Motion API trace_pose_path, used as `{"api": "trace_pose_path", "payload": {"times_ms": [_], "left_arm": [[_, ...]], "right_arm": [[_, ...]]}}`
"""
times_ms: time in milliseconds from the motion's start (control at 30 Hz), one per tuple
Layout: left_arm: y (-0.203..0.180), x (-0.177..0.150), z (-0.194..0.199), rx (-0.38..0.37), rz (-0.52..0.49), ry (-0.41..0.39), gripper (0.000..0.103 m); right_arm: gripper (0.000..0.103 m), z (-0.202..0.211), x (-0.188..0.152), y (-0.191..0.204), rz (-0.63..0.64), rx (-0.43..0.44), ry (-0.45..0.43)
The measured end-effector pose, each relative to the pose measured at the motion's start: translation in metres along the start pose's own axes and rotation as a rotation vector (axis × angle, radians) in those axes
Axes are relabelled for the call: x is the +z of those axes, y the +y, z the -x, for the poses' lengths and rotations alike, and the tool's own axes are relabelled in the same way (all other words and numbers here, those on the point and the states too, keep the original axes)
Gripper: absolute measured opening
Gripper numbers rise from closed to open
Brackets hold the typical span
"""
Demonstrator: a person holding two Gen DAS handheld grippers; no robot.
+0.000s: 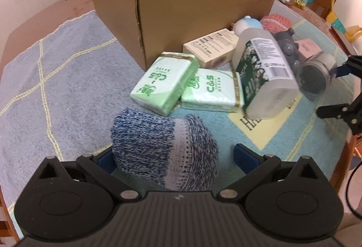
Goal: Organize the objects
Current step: 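Grasp the blue knit sock with the left tool while the right tool grasps the dark jar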
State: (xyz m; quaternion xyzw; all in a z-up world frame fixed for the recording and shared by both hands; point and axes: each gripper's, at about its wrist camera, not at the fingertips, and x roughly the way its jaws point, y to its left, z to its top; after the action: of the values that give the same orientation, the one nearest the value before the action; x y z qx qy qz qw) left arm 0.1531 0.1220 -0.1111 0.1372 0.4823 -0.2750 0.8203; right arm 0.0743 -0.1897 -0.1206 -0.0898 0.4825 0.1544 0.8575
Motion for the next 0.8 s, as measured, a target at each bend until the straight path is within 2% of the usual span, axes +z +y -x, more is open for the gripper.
{"api": "trace_pose_path", "payload": {"times_ms": [200,300,467,667,733,800], "left_arm": [[0.010,0.001,0.005,0.039,0.047,-0.027,0.101],[0.011,0.001,0.006,0.056,0.042,-0.026,0.097],[0.012,0.001,0.005,0.046,0.052,-0.022,0.090],[0.011,0.002,0.005,0.039,0.066,-0.028,0.090],[0.012,0.003,0.005,0.035,0.069,-0.029,0.090],[0.012,0.004,0.005,0.032,0.069,-0.029,0.086]], "right_arm": [[0.103,-0.001,0.008,0.004,-0.034,0.026,0.002],[0.103,-0.003,0.014,0.004,-0.060,0.028,0.005],[0.103,-0.007,0.023,0.004,-0.099,0.030,0.015],[0.103,-0.006,0.029,0.005,-0.121,0.007,0.019],[0.101,-0.007,0.031,0.004,-0.128,0.000,0.023],[0.091,-0.009,0.032,0.004,-0.128,-0.010,0.038]]}}
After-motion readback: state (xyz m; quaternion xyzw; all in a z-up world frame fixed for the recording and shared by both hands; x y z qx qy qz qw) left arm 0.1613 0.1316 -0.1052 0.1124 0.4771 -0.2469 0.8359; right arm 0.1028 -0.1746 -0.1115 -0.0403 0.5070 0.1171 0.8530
